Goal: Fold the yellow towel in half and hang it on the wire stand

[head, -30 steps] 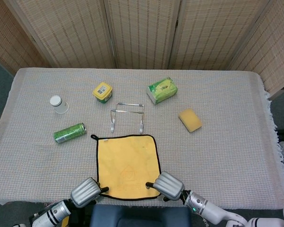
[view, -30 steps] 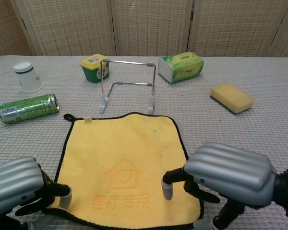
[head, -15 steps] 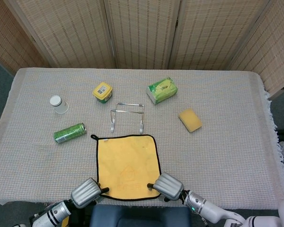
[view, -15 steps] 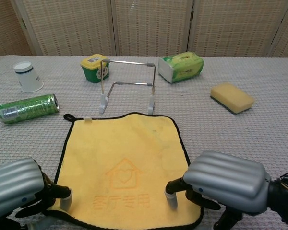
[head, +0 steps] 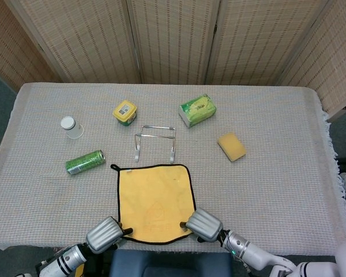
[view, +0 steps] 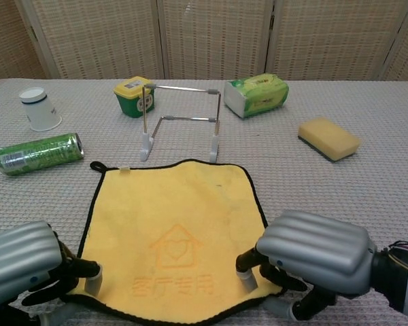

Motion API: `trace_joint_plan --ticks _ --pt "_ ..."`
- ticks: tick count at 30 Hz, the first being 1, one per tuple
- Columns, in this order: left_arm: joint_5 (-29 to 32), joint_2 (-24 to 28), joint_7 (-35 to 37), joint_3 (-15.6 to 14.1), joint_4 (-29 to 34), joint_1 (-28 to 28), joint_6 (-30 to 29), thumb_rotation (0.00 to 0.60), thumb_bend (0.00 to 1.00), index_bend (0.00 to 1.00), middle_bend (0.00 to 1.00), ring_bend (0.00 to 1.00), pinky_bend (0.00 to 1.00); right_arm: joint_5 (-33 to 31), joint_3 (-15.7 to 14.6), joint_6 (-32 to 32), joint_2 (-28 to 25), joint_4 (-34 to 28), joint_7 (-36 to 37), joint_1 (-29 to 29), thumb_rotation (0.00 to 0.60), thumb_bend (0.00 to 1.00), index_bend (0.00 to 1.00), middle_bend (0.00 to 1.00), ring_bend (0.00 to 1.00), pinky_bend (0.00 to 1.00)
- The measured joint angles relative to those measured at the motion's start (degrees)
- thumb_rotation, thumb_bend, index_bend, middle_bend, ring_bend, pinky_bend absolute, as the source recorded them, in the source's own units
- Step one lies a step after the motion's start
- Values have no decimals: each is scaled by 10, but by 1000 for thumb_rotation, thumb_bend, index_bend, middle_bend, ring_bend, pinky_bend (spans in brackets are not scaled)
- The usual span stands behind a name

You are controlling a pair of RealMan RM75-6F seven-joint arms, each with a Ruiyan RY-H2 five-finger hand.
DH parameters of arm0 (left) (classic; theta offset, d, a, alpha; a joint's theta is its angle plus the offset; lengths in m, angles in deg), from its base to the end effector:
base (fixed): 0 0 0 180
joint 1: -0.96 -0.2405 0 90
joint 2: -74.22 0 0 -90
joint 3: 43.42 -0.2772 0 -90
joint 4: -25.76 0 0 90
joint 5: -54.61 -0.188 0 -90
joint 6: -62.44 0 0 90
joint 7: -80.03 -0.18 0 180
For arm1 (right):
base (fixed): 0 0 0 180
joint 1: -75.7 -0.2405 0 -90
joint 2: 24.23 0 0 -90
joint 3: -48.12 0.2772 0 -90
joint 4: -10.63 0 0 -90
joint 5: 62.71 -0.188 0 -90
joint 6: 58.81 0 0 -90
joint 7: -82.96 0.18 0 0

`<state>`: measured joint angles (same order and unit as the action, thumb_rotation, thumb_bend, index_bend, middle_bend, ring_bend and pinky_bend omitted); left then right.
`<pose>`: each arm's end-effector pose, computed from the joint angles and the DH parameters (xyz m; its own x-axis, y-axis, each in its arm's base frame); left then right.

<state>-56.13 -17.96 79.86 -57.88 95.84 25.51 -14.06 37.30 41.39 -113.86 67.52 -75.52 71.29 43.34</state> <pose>-0.2196 0.2094 -0.0413 0.5256 0.2342 0.8179 0.6297 -0.7535 -0.1889 -0.1621 -0.2330 -0.0748 0.6010 -0.3358 0.7253 -0.6256 -0.7624 0.1654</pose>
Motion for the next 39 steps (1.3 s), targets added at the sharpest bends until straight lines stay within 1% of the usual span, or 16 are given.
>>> trace_joint_plan --ticks 4,10,15,22,27,32,39 --pt "6 5 10 5 5 3 0 600 512 521 927 816 912 -2 7 -10 -2 -6 5 -2 600 478 555 867 918 994" --pt "24 20 41 19 26 16 10 600 512 520 927 816 912 -15 25 -17 -9 -15 5 -7 600 480 557 868 920 994" --pt "56 39 79 41 52 35 37 600 513 518 927 816 912 -35 50 -19 -10 -17 -4 -14 600 480 559 867 920 994" --pt "109 68 107 74 77 61 84 600 512 513 927 816 912 -69 82 -11 -10 -17 -26 -28 600 480 559 866 920 994" --pt "151 81 117 94 90 74 121 600 511 511 927 816 912 -94 96 -2 0 -11 -46 -37 600 481 559 865 920 994" --pt "185 85 129 112 89 87 154 600 511 508 927 816 912 -117 109 1 18 -1 -77 -41 600 493 559 864 920 994" --pt "202 81 132 126 72 108 188 600 511 501 927 816 912 -168 131 3 46 14 -122 -48 600 502 559 864 920 994"
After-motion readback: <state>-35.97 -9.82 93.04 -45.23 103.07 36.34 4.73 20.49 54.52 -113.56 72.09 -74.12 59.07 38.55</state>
